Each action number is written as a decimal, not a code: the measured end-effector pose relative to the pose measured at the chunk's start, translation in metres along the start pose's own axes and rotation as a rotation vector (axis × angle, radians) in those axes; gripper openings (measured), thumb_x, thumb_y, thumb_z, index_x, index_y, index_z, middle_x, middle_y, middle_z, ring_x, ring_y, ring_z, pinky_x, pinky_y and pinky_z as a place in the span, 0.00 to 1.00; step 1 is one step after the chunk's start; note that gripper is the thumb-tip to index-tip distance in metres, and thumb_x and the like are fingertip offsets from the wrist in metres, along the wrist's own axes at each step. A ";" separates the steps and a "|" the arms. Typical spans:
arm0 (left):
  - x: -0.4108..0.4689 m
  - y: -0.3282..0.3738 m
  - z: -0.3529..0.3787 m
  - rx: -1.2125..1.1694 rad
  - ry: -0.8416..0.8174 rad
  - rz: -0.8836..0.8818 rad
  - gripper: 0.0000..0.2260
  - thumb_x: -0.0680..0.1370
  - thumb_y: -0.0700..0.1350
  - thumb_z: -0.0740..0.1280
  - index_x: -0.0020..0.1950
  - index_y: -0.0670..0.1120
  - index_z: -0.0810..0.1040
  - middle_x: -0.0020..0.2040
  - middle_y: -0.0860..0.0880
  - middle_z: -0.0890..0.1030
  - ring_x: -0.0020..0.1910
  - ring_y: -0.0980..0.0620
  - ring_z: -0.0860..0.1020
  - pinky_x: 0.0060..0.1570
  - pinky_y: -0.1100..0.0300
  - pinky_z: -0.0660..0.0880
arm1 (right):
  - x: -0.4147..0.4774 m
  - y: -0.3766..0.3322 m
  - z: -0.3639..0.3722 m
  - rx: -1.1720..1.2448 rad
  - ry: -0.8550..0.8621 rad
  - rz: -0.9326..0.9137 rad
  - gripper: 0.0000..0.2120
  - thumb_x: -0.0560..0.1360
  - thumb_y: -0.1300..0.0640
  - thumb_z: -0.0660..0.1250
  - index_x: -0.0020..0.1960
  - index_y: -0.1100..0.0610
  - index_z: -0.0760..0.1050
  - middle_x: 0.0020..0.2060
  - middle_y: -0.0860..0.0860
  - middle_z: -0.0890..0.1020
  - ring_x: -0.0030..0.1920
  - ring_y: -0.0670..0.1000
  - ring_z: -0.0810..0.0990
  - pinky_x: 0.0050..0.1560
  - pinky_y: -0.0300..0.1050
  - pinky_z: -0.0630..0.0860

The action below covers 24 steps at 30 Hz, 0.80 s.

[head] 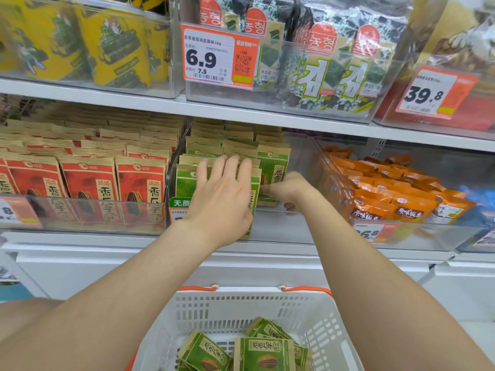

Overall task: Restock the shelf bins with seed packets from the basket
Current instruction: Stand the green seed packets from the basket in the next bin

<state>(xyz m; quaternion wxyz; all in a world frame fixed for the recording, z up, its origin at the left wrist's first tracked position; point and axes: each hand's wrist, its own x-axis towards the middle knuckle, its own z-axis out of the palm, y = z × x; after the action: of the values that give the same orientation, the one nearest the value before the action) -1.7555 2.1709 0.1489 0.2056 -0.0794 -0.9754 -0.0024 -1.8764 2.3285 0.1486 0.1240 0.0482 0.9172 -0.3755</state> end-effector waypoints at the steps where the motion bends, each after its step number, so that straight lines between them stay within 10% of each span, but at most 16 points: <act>1: -0.001 0.000 0.000 -0.007 0.005 0.000 0.39 0.74 0.51 0.71 0.81 0.41 0.60 0.77 0.40 0.66 0.78 0.37 0.63 0.76 0.35 0.55 | -0.002 0.000 -0.001 -0.001 0.026 0.008 0.17 0.72 0.43 0.80 0.48 0.52 0.76 0.53 0.54 0.82 0.53 0.57 0.82 0.58 0.57 0.83; 8: -0.014 0.003 -0.007 -0.115 0.169 0.045 0.35 0.73 0.45 0.71 0.79 0.42 0.65 0.76 0.41 0.68 0.78 0.37 0.63 0.77 0.37 0.58 | -0.035 0.009 -0.005 -0.236 0.375 -0.140 0.20 0.78 0.44 0.72 0.45 0.57 0.68 0.50 0.57 0.79 0.52 0.62 0.79 0.48 0.50 0.74; 12: -0.031 0.009 -0.015 -0.097 0.275 0.131 0.15 0.72 0.43 0.68 0.58 0.46 0.74 0.56 0.46 0.73 0.57 0.41 0.71 0.55 0.46 0.70 | -0.049 0.026 0.014 -0.250 0.787 -0.507 0.10 0.77 0.54 0.62 0.48 0.58 0.79 0.44 0.56 0.83 0.47 0.62 0.80 0.47 0.53 0.76; 16: -0.051 0.016 -0.012 -0.031 -0.099 0.152 0.07 0.79 0.51 0.64 0.50 0.49 0.71 0.44 0.49 0.78 0.47 0.41 0.78 0.42 0.50 0.68 | -0.067 0.067 0.039 -0.352 0.918 -1.056 0.06 0.70 0.61 0.62 0.35 0.57 0.75 0.29 0.53 0.76 0.31 0.58 0.73 0.32 0.49 0.66; 20: -0.070 0.021 0.018 0.124 -0.629 0.207 0.12 0.82 0.53 0.63 0.59 0.48 0.77 0.54 0.45 0.81 0.53 0.40 0.82 0.42 0.53 0.71 | -0.079 0.127 0.082 -0.534 0.600 -1.194 0.07 0.67 0.61 0.63 0.31 0.56 0.71 0.25 0.52 0.71 0.26 0.58 0.71 0.30 0.44 0.59; 24: -0.084 0.024 0.048 0.071 -0.909 0.271 0.14 0.82 0.51 0.63 0.65 0.48 0.78 0.59 0.45 0.80 0.54 0.42 0.82 0.52 0.47 0.81 | -0.084 0.186 0.123 -0.898 -0.037 -0.672 0.09 0.76 0.60 0.62 0.47 0.56 0.81 0.41 0.55 0.84 0.42 0.61 0.82 0.39 0.49 0.75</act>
<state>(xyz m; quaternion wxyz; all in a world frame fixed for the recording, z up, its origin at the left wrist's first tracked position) -1.6952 2.1835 0.0701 -0.2411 -0.1920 -0.9467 0.0931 -1.7386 2.3759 -0.0397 0.0217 -0.3109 0.9497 0.0321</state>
